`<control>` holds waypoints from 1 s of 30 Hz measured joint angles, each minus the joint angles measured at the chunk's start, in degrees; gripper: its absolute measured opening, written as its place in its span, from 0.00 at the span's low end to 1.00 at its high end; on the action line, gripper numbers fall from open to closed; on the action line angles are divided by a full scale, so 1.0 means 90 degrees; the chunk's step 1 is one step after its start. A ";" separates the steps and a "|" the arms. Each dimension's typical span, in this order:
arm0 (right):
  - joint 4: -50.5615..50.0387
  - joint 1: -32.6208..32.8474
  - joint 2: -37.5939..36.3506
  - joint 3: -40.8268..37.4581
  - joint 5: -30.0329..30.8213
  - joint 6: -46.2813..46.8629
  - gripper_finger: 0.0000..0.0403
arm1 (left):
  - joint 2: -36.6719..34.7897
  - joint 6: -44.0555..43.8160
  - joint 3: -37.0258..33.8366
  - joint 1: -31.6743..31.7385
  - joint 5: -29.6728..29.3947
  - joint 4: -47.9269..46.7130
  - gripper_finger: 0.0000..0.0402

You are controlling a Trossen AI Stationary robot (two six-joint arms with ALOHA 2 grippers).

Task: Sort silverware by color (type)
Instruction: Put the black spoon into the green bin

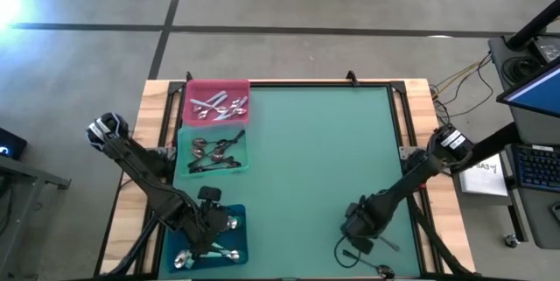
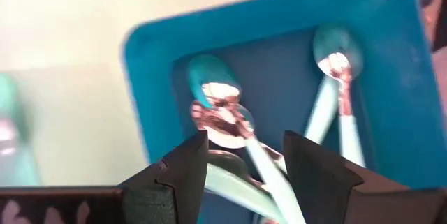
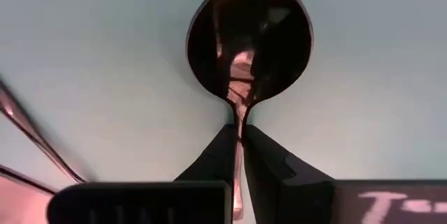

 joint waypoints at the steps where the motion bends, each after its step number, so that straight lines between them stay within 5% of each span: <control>1: 0.0004 -0.0073 0.0000 0.0069 0.0123 -0.0133 0.02 | -0.0037 -0.0008 0.0000 0.0014 -0.0100 -0.0065 0.42; 11: 0.0202 -0.0923 0.0019 0.1315 0.3121 -0.1761 0.02 | -0.0856 -0.0684 0.0002 0.0064 -0.2458 -0.0543 0.39; 19: 0.1645 -0.1537 0.0019 0.2462 0.5933 -0.3930 0.02 | -0.1031 -0.0306 -0.0132 0.0066 -0.4158 0.1040 0.38; 25: 0.4428 -0.1685 0.0007 0.2703 0.6126 -0.6472 0.02 | -0.0725 0.0618 -0.0153 0.0065 -0.4997 0.2390 0.38; 30: 0.5715 -0.1673 0.0007 0.2704 0.6083 -0.7735 0.02 | -0.0588 0.0823 -0.0155 0.0062 -0.5730 0.2928 0.38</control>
